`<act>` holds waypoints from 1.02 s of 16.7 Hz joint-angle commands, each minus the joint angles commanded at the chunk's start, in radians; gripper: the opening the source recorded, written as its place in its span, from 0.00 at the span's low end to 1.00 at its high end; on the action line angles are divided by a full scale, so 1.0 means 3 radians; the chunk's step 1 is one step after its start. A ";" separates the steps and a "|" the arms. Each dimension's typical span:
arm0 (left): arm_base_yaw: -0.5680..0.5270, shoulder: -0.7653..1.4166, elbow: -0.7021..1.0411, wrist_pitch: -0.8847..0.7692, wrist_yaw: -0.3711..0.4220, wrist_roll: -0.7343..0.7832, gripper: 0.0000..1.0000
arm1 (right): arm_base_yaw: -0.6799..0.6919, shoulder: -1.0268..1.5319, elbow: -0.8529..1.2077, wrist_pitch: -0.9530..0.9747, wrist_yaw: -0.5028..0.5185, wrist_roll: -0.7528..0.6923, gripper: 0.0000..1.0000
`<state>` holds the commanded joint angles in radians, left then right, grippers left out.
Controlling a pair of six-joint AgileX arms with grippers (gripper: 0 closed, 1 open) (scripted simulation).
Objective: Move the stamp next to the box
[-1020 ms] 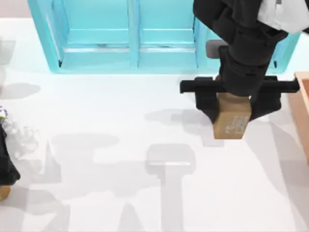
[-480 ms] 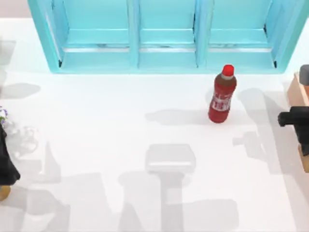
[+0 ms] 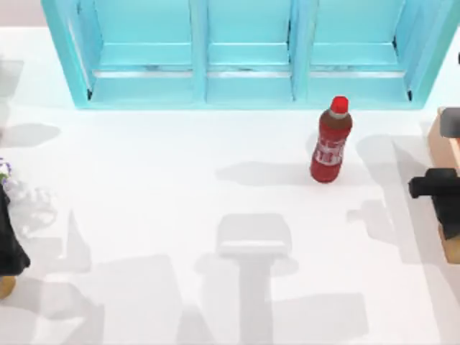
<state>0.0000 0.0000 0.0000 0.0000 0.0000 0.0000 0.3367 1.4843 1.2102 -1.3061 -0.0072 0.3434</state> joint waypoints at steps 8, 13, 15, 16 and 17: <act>0.0000 0.0000 0.0000 0.0000 0.0000 0.0000 1.00 | 0.0009 0.0043 -0.0585 0.0636 0.0007 0.0016 0.00; 0.0000 0.0000 0.0000 0.0000 0.0000 0.0000 1.00 | 0.0009 0.0043 -0.0585 0.0636 0.0007 0.0016 0.23; 0.0000 0.0000 0.0000 0.0000 0.0000 0.0000 1.00 | 0.0009 0.0043 -0.0585 0.0636 0.0007 0.0016 0.38; 0.0000 0.0000 0.0000 0.0000 0.0000 0.0000 1.00 | 0.0009 0.0043 -0.0585 0.0636 0.0007 0.0016 0.45; 0.0000 0.0000 0.0000 0.0000 0.0000 0.0000 1.00 | 0.0009 0.0043 -0.0585 0.0636 0.0007 0.0016 0.53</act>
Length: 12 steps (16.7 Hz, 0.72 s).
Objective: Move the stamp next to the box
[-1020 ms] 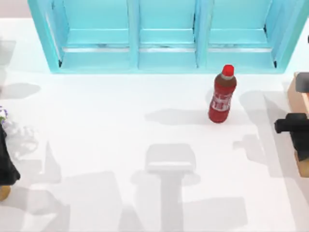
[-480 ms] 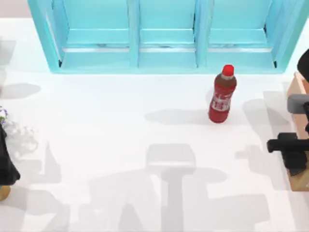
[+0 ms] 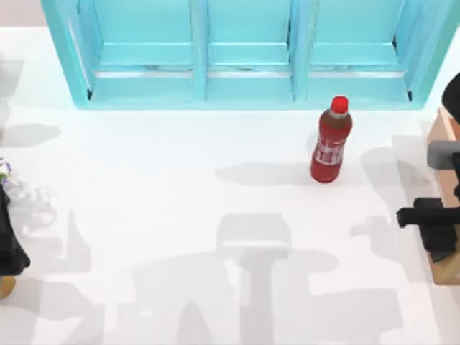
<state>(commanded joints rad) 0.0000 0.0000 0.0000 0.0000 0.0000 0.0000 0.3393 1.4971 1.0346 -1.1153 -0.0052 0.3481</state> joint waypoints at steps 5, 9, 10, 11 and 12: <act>0.0000 0.0000 0.0000 0.0000 0.0000 0.0000 1.00 | 0.0000 0.0000 0.0000 0.0000 0.0000 0.0000 0.90; 0.0000 0.0000 0.0000 0.0000 0.0000 0.0000 1.00 | 0.0000 0.0000 0.0000 0.0000 0.0000 0.0000 1.00; 0.0000 0.0000 0.0000 0.0000 0.0000 0.0000 1.00 | 0.0000 0.0000 0.0000 0.0000 0.0000 0.0000 1.00; 0.0000 0.0000 0.0000 0.0000 0.0000 0.0000 1.00 | 0.0000 0.0000 0.0000 0.0000 0.0000 0.0000 1.00; 0.0000 0.0000 0.0000 0.0000 0.0000 0.0000 1.00 | 0.0000 0.0000 0.0000 0.0000 0.0000 0.0000 1.00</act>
